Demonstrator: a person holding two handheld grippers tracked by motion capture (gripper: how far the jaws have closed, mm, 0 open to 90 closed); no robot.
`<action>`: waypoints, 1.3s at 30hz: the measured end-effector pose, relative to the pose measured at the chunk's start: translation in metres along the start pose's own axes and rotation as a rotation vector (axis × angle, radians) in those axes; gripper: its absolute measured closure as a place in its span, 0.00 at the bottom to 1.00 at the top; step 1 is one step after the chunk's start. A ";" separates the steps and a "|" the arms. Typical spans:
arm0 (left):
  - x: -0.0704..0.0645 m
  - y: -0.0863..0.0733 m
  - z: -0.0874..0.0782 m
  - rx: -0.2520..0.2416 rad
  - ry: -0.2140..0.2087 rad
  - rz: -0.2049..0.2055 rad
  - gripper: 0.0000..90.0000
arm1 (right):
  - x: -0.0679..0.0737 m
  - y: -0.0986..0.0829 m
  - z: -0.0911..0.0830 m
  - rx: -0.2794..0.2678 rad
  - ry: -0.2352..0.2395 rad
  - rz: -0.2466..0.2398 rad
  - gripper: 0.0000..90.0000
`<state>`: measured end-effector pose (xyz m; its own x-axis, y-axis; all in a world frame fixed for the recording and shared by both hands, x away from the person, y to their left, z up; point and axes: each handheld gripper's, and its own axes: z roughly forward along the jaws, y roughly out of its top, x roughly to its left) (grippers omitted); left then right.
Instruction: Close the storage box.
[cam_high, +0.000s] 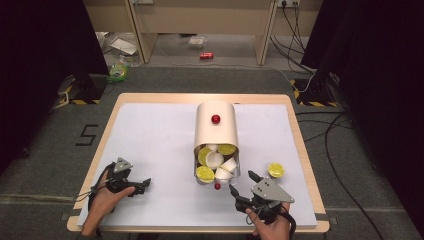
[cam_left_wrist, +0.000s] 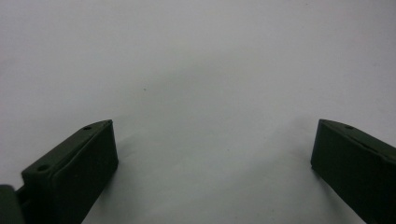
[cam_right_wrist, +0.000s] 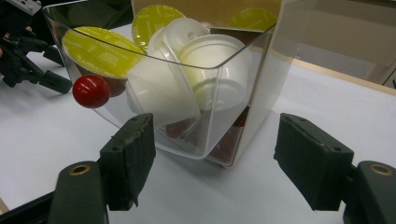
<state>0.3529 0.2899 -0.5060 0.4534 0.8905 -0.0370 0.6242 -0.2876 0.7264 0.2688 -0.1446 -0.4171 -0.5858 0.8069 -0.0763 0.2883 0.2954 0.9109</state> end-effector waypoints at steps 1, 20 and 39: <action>0.000 0.000 0.000 0.000 0.001 0.000 0.00 | 0.000 0.000 0.000 -0.001 -0.001 -0.001 0.32; 0.000 0.000 0.000 0.001 0.000 0.000 0.00 | -0.001 0.007 0.009 -0.018 -0.011 -0.006 0.30; 0.000 0.000 0.000 0.001 0.001 0.001 0.00 | -0.003 0.013 0.020 -0.021 -0.022 -0.010 0.27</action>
<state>0.3530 0.2896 -0.5060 0.4536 0.8905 -0.0359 0.6247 -0.2890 0.7254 0.2890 -0.1332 -0.4133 -0.5715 0.8153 -0.0938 0.2665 0.2925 0.9184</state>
